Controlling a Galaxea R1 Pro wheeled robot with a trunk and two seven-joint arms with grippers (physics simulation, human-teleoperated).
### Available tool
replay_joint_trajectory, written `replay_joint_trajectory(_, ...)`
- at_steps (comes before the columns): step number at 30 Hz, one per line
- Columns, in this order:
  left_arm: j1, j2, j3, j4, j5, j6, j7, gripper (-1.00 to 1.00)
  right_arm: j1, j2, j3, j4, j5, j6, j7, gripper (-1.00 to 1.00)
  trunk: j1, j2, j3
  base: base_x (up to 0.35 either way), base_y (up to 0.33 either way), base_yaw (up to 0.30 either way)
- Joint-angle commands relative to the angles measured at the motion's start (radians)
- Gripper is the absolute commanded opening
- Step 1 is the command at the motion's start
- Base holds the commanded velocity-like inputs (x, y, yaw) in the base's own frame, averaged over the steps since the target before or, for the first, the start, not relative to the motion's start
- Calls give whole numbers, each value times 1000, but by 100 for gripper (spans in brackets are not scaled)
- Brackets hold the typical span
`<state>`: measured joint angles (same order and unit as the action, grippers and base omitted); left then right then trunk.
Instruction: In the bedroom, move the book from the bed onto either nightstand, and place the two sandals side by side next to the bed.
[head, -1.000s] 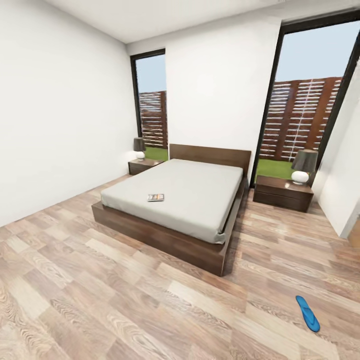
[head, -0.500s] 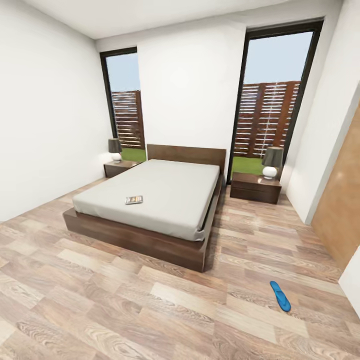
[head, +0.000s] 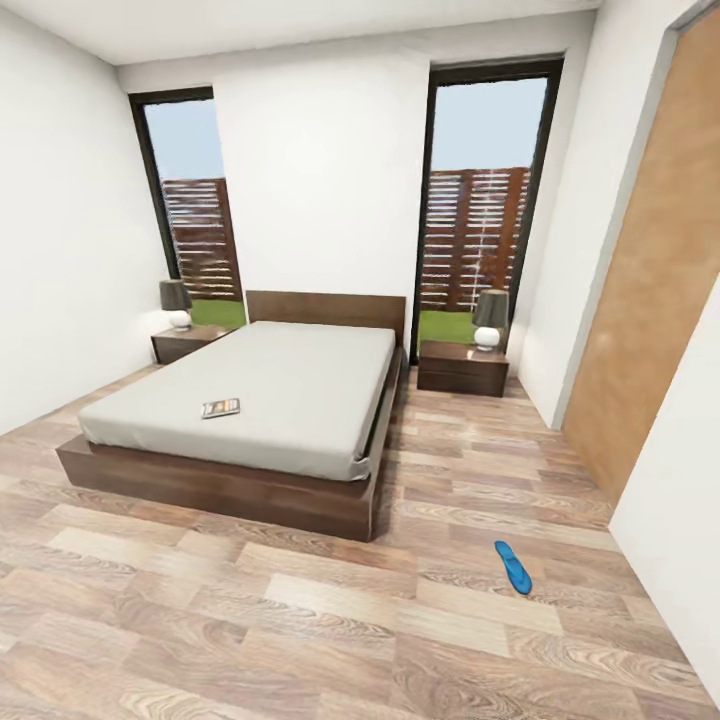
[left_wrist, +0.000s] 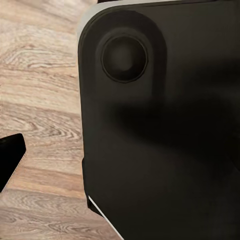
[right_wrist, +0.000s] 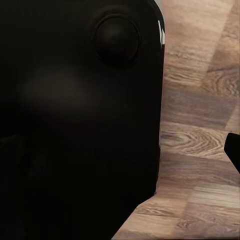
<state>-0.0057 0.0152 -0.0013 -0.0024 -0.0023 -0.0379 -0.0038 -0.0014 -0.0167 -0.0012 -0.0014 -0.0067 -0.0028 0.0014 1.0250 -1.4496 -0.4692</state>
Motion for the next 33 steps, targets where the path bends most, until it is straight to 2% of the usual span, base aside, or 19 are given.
replay_joint_trajectory(1,0,0,0,1,0,-4,0,100,0,0,0,0,-1,0,0,100,0,0,-1,0,0,-299)
replay_joint_trajectory(33,0,0,-1,0,-1,-4,0,100,0,1,0,0,-1,0,0,100,0,0,-1,0,0,-299)
